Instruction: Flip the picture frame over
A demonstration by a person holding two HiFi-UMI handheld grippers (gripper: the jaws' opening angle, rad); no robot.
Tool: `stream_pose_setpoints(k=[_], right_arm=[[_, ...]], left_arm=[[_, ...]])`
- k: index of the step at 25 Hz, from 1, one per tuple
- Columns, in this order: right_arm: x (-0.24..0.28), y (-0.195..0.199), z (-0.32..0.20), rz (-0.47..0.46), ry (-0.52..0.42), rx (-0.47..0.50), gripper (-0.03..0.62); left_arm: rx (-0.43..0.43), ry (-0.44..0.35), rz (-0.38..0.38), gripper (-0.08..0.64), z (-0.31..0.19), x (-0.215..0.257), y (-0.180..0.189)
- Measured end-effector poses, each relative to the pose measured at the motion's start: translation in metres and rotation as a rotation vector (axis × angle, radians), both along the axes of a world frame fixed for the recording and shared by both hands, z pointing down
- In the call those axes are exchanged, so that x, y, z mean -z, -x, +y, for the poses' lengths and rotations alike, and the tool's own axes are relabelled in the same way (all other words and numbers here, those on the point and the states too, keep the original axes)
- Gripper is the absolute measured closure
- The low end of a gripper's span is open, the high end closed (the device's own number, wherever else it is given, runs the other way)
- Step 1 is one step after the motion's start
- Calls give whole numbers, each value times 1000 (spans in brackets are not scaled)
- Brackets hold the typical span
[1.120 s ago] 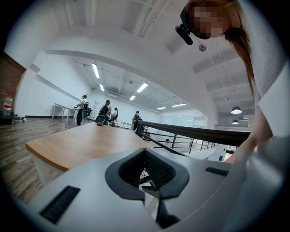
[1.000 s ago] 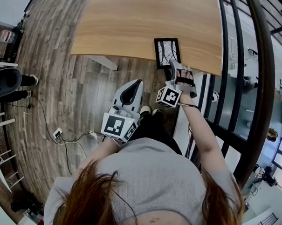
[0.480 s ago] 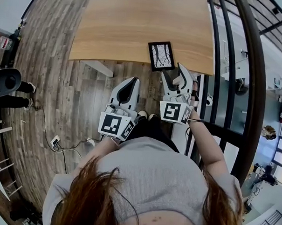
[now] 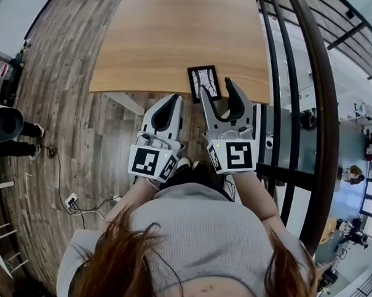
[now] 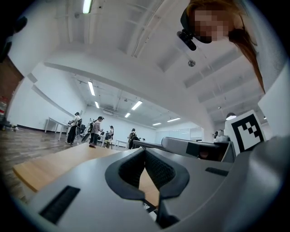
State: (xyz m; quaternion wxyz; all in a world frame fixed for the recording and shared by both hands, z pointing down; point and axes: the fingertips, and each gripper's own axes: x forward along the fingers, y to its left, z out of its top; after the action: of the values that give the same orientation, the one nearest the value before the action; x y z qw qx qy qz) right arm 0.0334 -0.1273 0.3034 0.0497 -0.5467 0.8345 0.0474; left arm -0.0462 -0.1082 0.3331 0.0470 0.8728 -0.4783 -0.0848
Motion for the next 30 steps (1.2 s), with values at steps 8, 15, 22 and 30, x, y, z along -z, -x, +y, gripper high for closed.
stream_pose_setpoints(k=[8, 15, 22, 30], right_arm=[[5, -28, 10, -152, 62, -123, 560], [0, -24, 14, -91, 67, -111, 575], [-13, -9, 12, 25, 97, -86, 575], [-22, -6, 12, 50, 124, -71, 575]], left_arm=[[-39, -36, -5, 554, 4, 11, -14], [-63, -41, -10, 554, 5, 12, -20], [-86, -50, -17, 555, 7, 15, -28], [-98, -53, -11, 555, 8, 16, -32]])
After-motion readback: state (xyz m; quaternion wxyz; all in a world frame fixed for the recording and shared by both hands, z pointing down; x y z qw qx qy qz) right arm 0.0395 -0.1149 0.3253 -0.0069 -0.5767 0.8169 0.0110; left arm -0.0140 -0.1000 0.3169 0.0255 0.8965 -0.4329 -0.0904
